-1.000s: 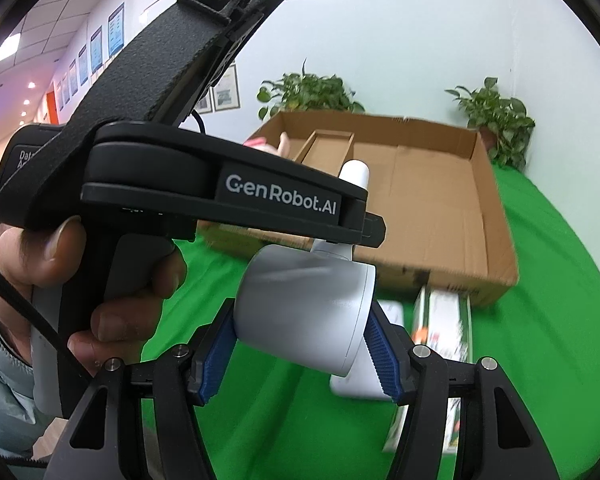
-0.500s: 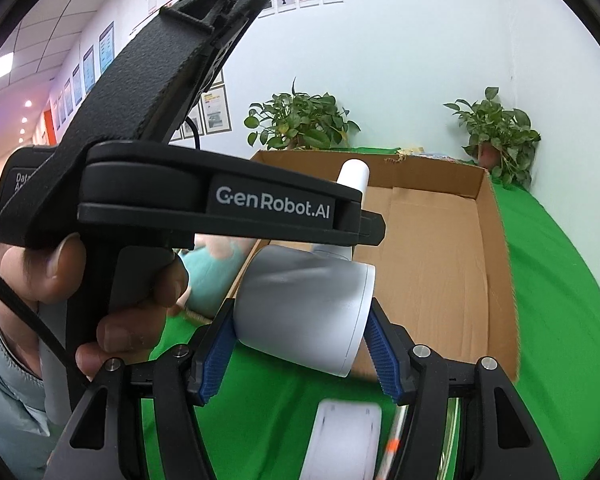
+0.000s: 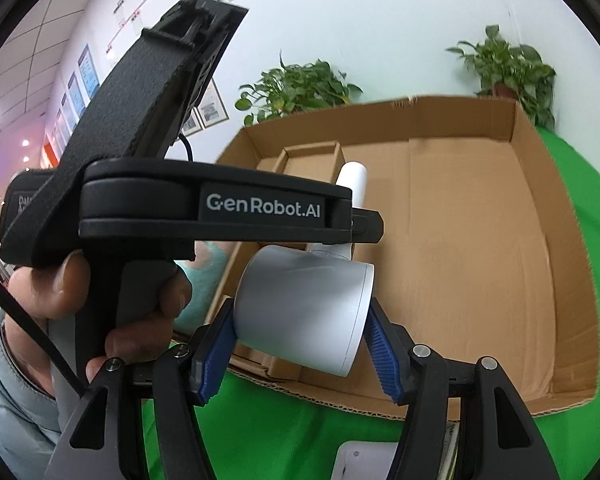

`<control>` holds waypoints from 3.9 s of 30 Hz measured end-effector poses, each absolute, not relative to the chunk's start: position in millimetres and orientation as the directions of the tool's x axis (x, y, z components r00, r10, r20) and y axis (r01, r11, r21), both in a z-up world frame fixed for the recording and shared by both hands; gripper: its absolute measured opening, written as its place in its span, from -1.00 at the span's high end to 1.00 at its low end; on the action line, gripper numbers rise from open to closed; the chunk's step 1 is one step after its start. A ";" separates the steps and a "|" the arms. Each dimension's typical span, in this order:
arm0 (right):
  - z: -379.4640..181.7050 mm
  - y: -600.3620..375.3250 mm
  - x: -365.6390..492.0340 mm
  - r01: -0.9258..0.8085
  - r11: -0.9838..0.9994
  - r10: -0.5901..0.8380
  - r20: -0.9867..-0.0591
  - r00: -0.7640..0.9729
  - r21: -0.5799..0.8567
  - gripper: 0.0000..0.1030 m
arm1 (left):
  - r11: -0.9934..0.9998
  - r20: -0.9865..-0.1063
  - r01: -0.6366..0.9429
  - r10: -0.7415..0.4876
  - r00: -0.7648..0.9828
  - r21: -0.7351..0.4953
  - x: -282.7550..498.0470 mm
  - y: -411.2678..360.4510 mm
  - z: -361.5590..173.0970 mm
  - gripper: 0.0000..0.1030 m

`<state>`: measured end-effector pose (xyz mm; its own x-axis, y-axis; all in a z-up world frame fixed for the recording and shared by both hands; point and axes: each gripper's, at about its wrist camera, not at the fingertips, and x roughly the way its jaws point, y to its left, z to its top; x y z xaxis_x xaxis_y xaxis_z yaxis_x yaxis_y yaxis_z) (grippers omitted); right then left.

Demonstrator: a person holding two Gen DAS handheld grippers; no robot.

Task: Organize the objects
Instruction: 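Lift the hair dryer with both tools and lower it into the large box, then open both tools and withdraw them from the hair dryer, then close the right tool on the white rectangular pad while the left tool grips its end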

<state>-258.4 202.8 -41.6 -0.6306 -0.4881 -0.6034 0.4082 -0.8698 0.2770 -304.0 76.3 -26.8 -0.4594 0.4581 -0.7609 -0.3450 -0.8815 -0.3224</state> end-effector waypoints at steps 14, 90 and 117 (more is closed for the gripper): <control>-88.1 191.2 -271.9 0.358 -0.881 -0.465 -0.702 -0.540 0.308 -0.11 | -0.853 -0.742 -0.314 0.518 -0.425 -0.416 -306.6 50.9 -37.9 0.33; -118.9 220.9 -134.4 0.524 -0.851 -0.345 -0.781 -0.520 0.028 -0.85 | -0.818 -0.717 -0.264 0.575 -0.394 -0.510 -158.1 37.0 -105.2 0.43; -120.4 223.8 -121.4 0.434 -0.877 -0.411 -0.792 -0.451 0.208 -0.27 | -0.769 -0.695 -0.148 0.629 -0.347 -0.622 -133.2 15.5 -139.1 0.35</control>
